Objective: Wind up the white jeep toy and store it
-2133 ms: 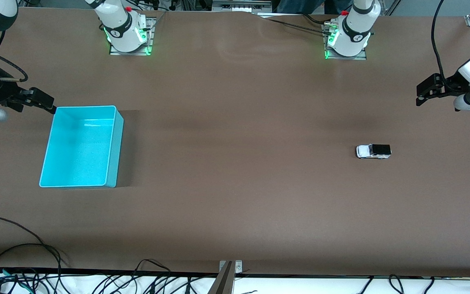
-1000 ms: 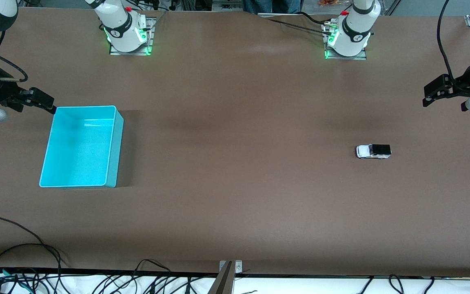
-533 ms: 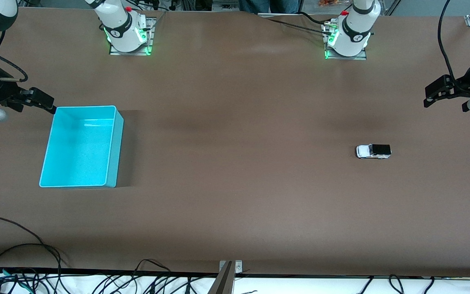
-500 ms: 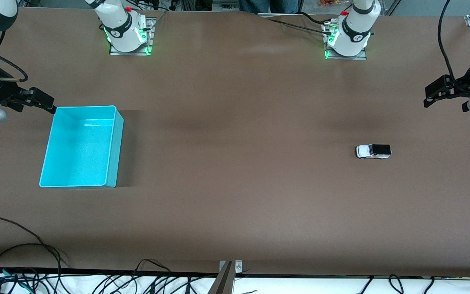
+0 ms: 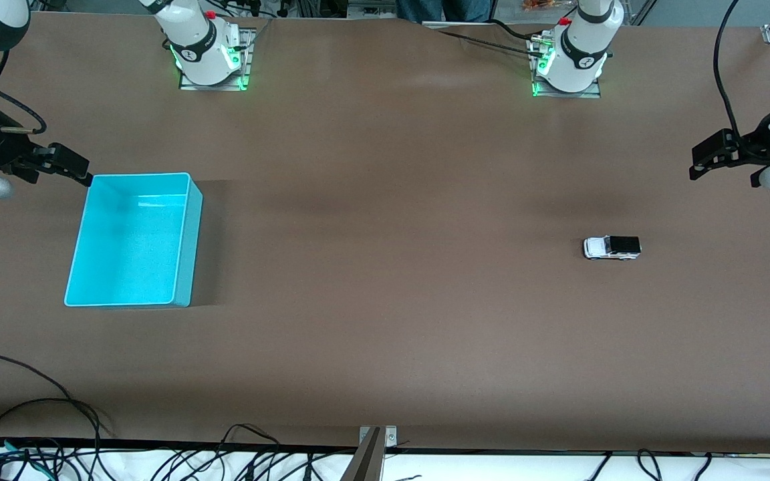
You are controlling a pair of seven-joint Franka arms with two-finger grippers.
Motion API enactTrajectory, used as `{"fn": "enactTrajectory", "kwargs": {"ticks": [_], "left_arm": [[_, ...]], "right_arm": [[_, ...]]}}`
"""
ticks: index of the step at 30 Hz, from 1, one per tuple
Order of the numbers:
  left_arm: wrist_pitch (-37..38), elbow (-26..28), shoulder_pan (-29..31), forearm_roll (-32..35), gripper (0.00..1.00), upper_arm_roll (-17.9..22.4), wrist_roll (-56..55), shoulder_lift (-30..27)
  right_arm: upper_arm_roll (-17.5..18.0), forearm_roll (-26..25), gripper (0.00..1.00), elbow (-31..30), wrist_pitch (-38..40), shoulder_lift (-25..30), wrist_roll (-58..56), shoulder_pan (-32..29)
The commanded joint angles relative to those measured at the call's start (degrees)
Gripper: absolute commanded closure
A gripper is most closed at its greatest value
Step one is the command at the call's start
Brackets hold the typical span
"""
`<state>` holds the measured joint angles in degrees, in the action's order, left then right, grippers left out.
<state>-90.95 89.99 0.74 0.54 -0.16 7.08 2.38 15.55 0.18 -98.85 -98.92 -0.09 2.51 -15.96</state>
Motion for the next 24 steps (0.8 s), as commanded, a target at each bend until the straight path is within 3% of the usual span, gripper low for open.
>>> {"fn": "enactTrajectory", "kwargs": {"ticks": [1,8,16,24], "left_arm": [[0.25,-1.58,-0.12,-1.33,0.00,-0.37,0.13,1.48],[0.60,-1.40,-0.48,-1.24,0.00,-0.63,1.62,1.93],[1.39,-1.22,-0.65,-1.33,0.00,-0.98,19.80,4.82],[0.34,-1.05,-0.47,-0.36,0.00,-0.98,31.14,9.31]], "right_arm": [[0.27,0.87,0.00,0.32,0.40,0.44,0.13,-0.48],[0.27,0.87,0.00,0.32,0.40,0.44,0.13,-0.39],[0.35,0.87,0.00,0.32,0.40,0.44,0.13,-0.39],[0.35,0.87,0.00,0.32,0.40,0.44,-0.05,-0.39]]}}
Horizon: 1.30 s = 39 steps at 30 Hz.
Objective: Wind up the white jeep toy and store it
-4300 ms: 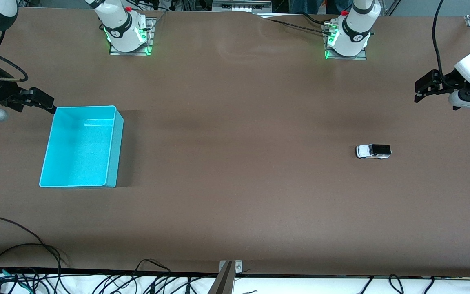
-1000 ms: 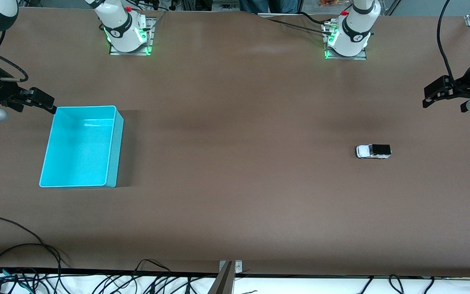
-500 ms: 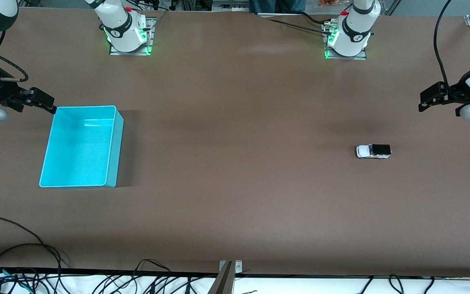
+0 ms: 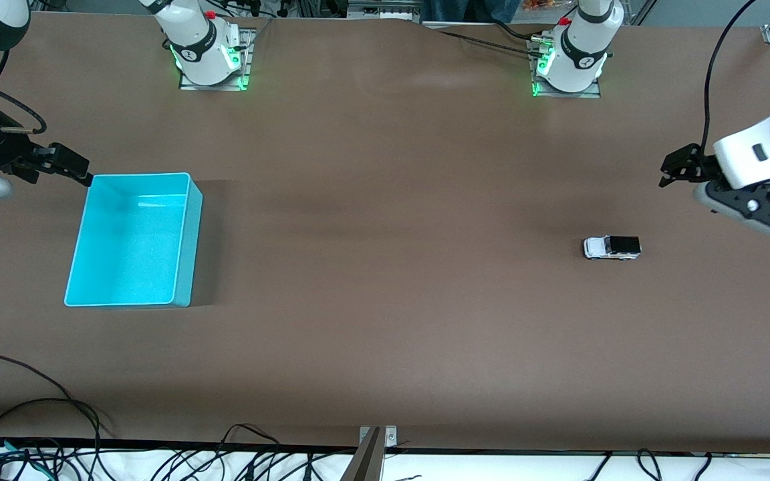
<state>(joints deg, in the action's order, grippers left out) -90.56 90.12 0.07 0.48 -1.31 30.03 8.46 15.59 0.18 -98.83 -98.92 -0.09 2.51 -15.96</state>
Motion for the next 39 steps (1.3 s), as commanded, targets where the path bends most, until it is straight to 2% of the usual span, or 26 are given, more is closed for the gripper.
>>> {"fn": "enactTrajectory", "kwargs": {"ticks": [1,7,13,18,26,39], "left_arm": [[-1.19,-0.82,0.28,-0.22,0.00,0.17,9.77,3.84],[-8.84,3.21,0.81,-0.22,0.00,0.17,19.79,4.99],[-14.46,10.42,1.16,-0.13,0.00,0.26,28.23,5.08],[-20.96,16.92,1.16,5.31,0.00,0.17,32.98,5.08],[-32.13,24.84,1.25,8.04,0.00,0.17,40.97,5.60],[-37.23,25.55,2.92,8.13,0.00,0.26,53.28,11.49]], "right_arm": [[0.32,0.87,0.00,0.30,0.40,0.44,-0.13,-0.39],[0.32,0.87,0.00,0.30,0.40,0.44,-0.13,-0.39],[0.32,0.87,0.00,0.30,0.40,0.44,-0.22,-0.39],[0.32,0.87,0.00,0.30,0.40,0.44,-0.22,-0.39],[0.32,0.87,0.00,0.30,0.40,0.44,-0.31,-0.39],[0.23,0.87,0.00,0.30,0.31,0.35,-0.40,-0.39]]}}
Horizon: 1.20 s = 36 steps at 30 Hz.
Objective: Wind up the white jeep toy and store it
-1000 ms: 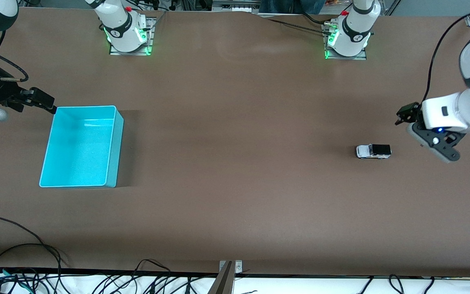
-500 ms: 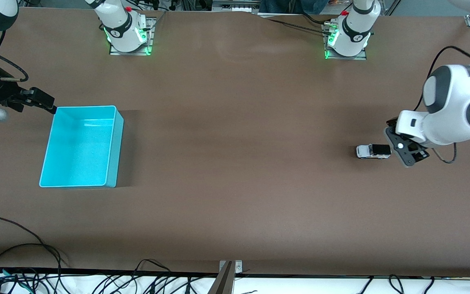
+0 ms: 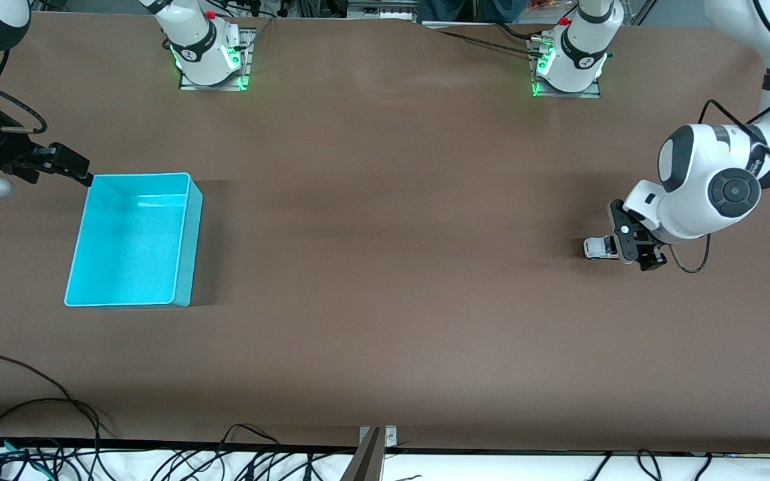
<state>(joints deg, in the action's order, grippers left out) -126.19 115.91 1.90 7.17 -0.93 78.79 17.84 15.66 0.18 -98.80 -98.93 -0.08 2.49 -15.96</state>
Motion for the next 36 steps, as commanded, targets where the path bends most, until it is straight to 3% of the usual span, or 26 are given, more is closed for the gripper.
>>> {"fn": "enactTrajectory", "kwargs": {"ticks": [1,16,23,33,36], "left_arm": [[-2.39,-0.16,1.18,1.44,0.00,-0.21,5.22,2.28],[-6.79,1.42,2.76,1.53,0.00,-0.12,12.61,5.80],[-12.23,3.18,2.85,1.53,0.00,-0.12,14.46,6.85],[-12.50,4.59,3.46,1.53,0.00,-0.12,14.72,7.03],[-12.59,4.68,3.46,1.53,0.09,-0.12,15.60,7.03]], "right_arm": [[0.16,0.96,0.00,0.28,0.31,0.34,-0.39,-0.39],[0.16,0.96,0.00,0.37,-0.22,0.25,-0.21,-0.39],[0.16,0.96,0.00,0.37,-0.13,0.25,-0.21,-0.48],[0.16,1.05,0.00,0.37,-0.22,0.25,0.06,-0.39],[0.16,0.96,0.00,0.37,-0.22,0.25,0.05,-0.39]]}}
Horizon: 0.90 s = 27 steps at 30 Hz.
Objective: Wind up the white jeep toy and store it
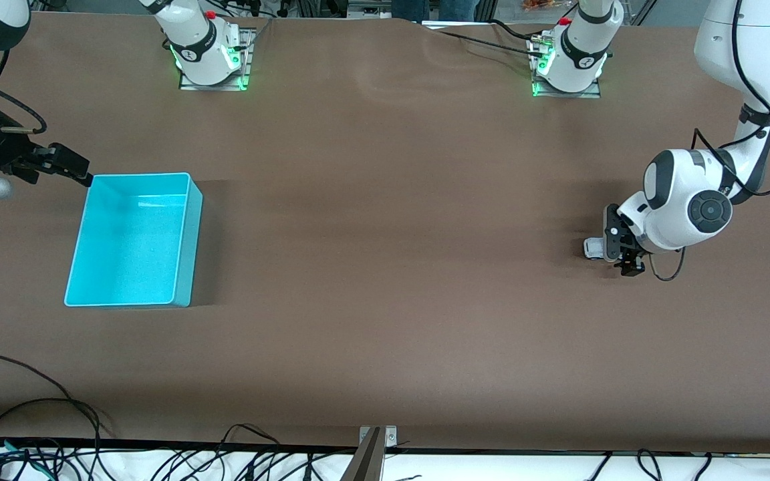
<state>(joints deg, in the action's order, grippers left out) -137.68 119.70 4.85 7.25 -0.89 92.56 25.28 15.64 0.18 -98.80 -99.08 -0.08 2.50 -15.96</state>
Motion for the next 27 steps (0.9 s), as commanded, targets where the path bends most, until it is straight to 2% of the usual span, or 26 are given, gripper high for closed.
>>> {"fn": "enactTrajectory", "kwargs": {"ticks": [1,5,7,12,18,22,27], "left_arm": [[-1.01,0.80,0.51,1.46,0.16,-0.16,2.97,-0.50],[-1.09,0.71,0.51,1.37,0.39,-0.25,5.35,-0.58],[-1.09,0.71,0.51,1.37,0.44,-0.25,5.44,-0.41],[-1.09,0.71,0.51,1.28,0.49,-0.25,5.35,0.29],[-1.09,0.71,0.51,1.11,0.72,-0.25,5.35,0.38],[-1.09,0.71,0.51,0.66,0.76,-0.25,5.18,0.65],[-1.09,0.71,0.51,0.49,0.76,-0.25,4.56,1.26]], "right_arm": [[0.18,0.96,0.00,0.36,-0.06,0.25,0.05,-0.39],[0.18,1.05,0.00,0.45,-0.06,0.25,-0.03,-0.48],[0.18,1.05,0.00,0.45,-0.06,0.25,-0.03,-0.48],[0.18,0.96,0.00,1.07,0.03,0.25,0.23,-0.48],[0.09,0.96,0.00,1.15,-0.06,0.17,0.32,-0.48],[0.09,0.96,0.00,1.24,0.12,0.25,0.32,-0.48],[0.09,0.96,0.00,1.15,0.38,0.34,0.32,-0.48]]}}
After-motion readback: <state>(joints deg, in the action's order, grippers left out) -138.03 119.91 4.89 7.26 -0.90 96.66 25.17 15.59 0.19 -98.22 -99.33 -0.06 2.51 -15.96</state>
